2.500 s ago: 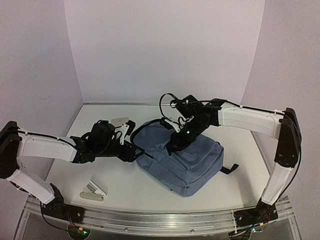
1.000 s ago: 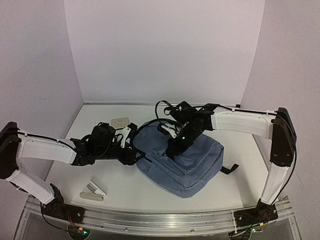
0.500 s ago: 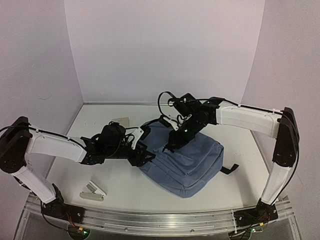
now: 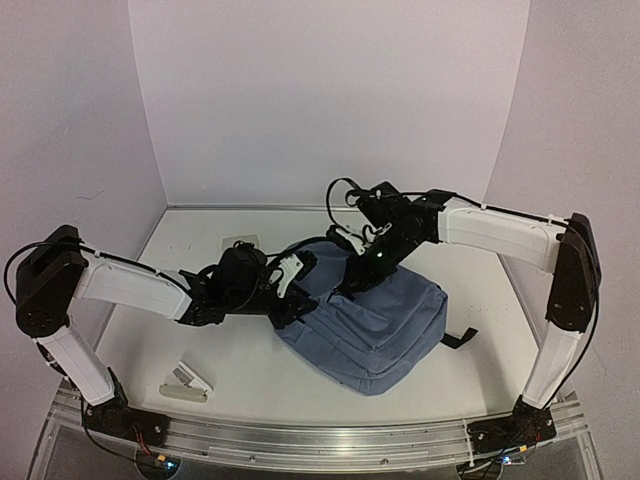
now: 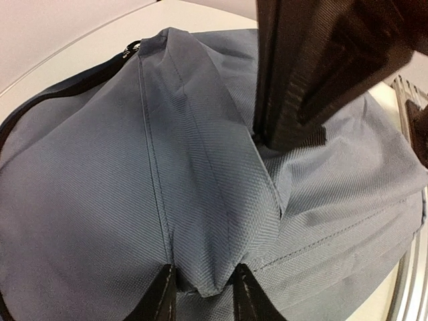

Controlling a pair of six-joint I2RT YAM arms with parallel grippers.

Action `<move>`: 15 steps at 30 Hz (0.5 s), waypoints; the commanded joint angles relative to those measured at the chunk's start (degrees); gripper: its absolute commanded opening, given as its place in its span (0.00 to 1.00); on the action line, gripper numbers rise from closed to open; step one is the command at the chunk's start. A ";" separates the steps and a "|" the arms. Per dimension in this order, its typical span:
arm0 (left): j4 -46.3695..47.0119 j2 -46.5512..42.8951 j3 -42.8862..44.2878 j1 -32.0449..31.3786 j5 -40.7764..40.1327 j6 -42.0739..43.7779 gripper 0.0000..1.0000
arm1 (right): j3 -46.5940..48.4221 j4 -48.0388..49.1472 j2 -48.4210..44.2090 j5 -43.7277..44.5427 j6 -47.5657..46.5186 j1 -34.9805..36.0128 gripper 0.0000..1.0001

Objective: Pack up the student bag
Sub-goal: Unzip the student bag at the center of the board.

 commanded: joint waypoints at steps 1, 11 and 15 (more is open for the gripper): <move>1.76 -1.58 0.53 -0.30 1.76 0.45 0.18 | 0.47 -0.70 -2.66 0.04 -0.18 -4.29 0.00; 1.52 -4.10 -3.15 -0.30 2.31 -0.41 0.00 | 3.19 -1.67 0.21 2.40 -6.42 -12.64 0.00; 1.01 -3.68 -3.16 -0.64 3.16 -2.13 0.00 | 4.89 -1.69 2.32 5.23 -9.29 -15.28 0.00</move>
